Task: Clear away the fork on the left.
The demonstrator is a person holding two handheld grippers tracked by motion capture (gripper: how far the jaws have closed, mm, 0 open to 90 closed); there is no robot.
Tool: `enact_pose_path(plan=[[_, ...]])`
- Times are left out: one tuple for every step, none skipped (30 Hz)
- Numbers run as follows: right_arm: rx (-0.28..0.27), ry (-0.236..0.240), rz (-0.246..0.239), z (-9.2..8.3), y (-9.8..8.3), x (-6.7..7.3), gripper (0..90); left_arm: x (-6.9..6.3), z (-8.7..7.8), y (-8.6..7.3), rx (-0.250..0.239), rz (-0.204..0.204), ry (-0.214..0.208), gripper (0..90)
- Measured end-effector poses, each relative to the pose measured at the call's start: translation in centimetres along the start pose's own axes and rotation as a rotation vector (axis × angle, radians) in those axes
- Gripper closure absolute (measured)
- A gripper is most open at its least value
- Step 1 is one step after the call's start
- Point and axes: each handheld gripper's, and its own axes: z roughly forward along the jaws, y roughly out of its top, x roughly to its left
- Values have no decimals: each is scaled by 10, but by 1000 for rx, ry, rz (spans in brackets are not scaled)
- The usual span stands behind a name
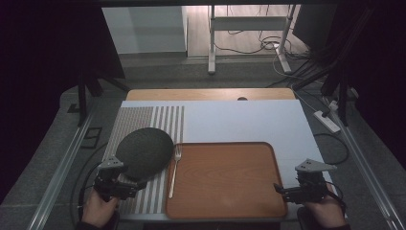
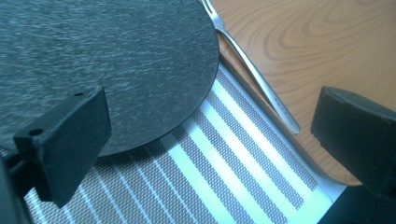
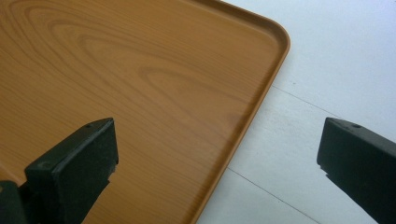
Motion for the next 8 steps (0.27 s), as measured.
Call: enact_pose_path(plan=[[2,-1,-2,0,0,0,0,0,-1,-1,8,2,13,0],[4,-2,-3,0,0,1,0,-1,-3,-2,12,5,27,0],[8,-6,-5,0,0,1,0,-1,-4,-3,16,10,40,0],[8,-5,-8,0,0,1,0,-2,-5,-4,21,12,48,0],[8,-8,-12,0,0,2,0,-1,-5,-5,22,9,49,0],[9,-8,-15,1,0,2,0,-1,-6,-5,19,7,47,0],[12,-10,-18,1,0,2,0,0,-6,-5,18,3,46,0],[16,-7,-19,1,0,2,0,0,-5,-4,23,1,44,0]])
